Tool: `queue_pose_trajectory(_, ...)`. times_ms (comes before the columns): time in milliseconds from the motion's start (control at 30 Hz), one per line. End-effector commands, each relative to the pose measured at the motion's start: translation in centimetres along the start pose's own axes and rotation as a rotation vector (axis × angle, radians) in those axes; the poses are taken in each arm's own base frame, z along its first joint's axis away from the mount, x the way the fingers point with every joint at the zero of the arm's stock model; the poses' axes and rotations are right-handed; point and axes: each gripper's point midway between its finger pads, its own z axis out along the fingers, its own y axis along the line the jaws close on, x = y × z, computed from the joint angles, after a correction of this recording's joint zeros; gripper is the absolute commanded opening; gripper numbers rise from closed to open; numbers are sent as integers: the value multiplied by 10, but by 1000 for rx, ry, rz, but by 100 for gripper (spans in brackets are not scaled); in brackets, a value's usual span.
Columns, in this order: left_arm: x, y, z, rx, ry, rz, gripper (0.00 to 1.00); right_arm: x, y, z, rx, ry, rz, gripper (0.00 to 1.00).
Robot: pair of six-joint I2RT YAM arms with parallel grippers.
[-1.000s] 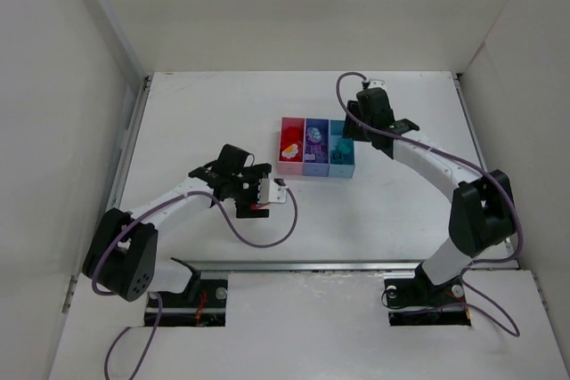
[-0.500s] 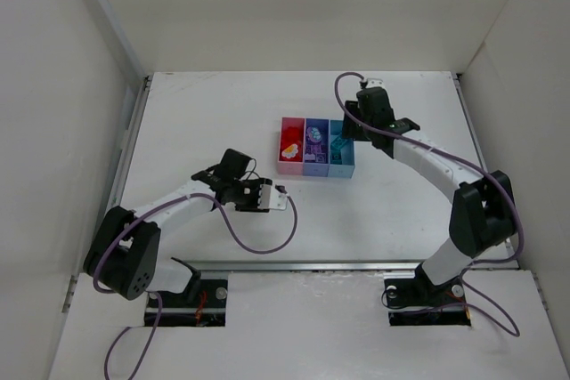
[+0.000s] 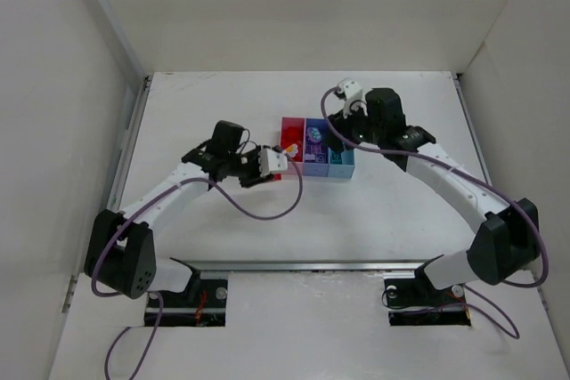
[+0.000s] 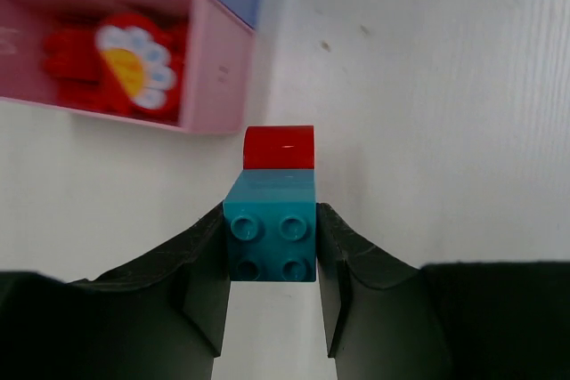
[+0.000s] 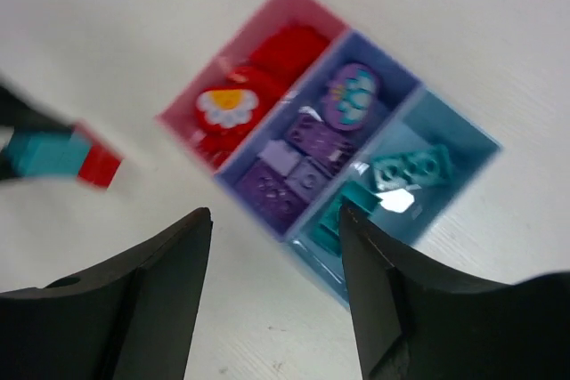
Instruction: Sort the legos into containers by color
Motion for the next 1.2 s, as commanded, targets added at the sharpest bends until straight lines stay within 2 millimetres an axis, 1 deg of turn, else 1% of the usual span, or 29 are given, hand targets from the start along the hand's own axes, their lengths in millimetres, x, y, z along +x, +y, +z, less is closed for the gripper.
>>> queue_pose_trajectory(0, -74, 32, -37, -38, -258, -97, 0, -15, 72, -21, -336, -89, -329, 65)
queue_pose_trajectory(33, -82, 34, -44, -37, -292, -104, 0, -7, 97, -24, -420, -83, -394, 66)
queue_pose_trajectory(67, -90, 33, -46, -20, -323, -104, 0, -11, 106, -29, -449, -114, -479, 66)
queue_pose_trajectory(100, -101, 32, -52, 4, -375, -90, 0, -12, 115, -34, -480, -133, -510, 66)
queue_pose_trajectory(133, -104, 27, -53, 32, -390, -106, 0, -11, 125, -37, -531, -143, -529, 66)
queue_pose_trajectory(167, -111, 27, -56, 43, -416, -95, 0, -10, 132, -39, -561, -150, -545, 67)
queue_pose_trajectory(200, -113, 19, -58, 84, -440, -110, 0, -12, 134, -43, -573, -164, -560, 67)
queue_pose_trajectory(233, -118, 17, -61, 99, -456, -108, 0, -12, 136, -44, -582, -166, -560, 67)
queue_pose_trajectory(367, -125, 7, -65, 152, -496, -84, 0, -11, 151, -43, -616, -178, -587, 67)
queue_pose_trajectory(433, -127, 5, -66, 165, -510, -82, 0, -9, 157, -37, -639, -182, -592, 69)
queue_pose_trajectory(467, -130, 8, -68, 157, -516, -78, 0, -10, 161, -36, -647, -184, -596, 69)
queue_pose_trajectory(500, -132, 7, -69, 163, -523, -76, 0, -6, 161, -34, -650, -166, -590, 69)
queue_pose_trajectory(533, -133, 8, -69, 161, -526, -81, 0, -3, 164, -30, -662, -155, -601, 69)
queue_pose_trajectory(567, -137, 10, -72, 161, -537, -72, 0, -5, 166, -29, -671, -160, -611, 69)
queue_pose_trajectory(600, -138, 8, -72, 168, -544, -71, 0, 1, 167, -27, -685, -142, -604, 69)
queue_pose_trajectory(633, -141, 11, -74, 162, -549, -63, 0, 3, 168, -26, -696, -130, -598, 69)
queue_pose_trajectory(667, -142, 9, -75, 172, -555, -72, 0, 3, 169, -26, -705, -135, -608, 69)
queue_pose_trajectory(700, -142, 9, -75, 172, -556, -72, 0, 8, 171, -26, -726, -119, -600, 69)
queue_pose_trajectory(733, -142, 8, -75, 176, -554, -85, 0, 9, 171, -24, -728, -109, -596, 69)
queue_pose_trajectory(833, -144, 11, -76, 168, -561, -82, 0, 10, 173, -23, -745, -101, -591, 64)
queue_pose_trajectory(933, -146, 11, -78, 163, -565, -75, 0, 12, 169, -18, -723, -88, -589, 58)
queue_pose_trajectory(967, -146, 11, -78, 163, -565, -75, 0, 12, 169, -18, -723, -88, -590, 48)
queue_pose_trajectory(1067, -146, 11, -78, 163, -565, -75, 0, 7, 169, -17, -711, -102, -577, 30)
queue_pose_trajectory(1100, -146, 11, -78, 163, -565, -75, 0, 5, 169, -16, -709, -112, -581, 20)
queue_pose_trajectory(1133, -146, 10, -78, 166, -564, -84, 0, 5, 170, -17, -710, -109, -572, 16)
queue_pose_trajectory(1167, -146, 11, -80, 156, -559, -88, 0, 7, 165, -11, -682, -96, -571, 11)
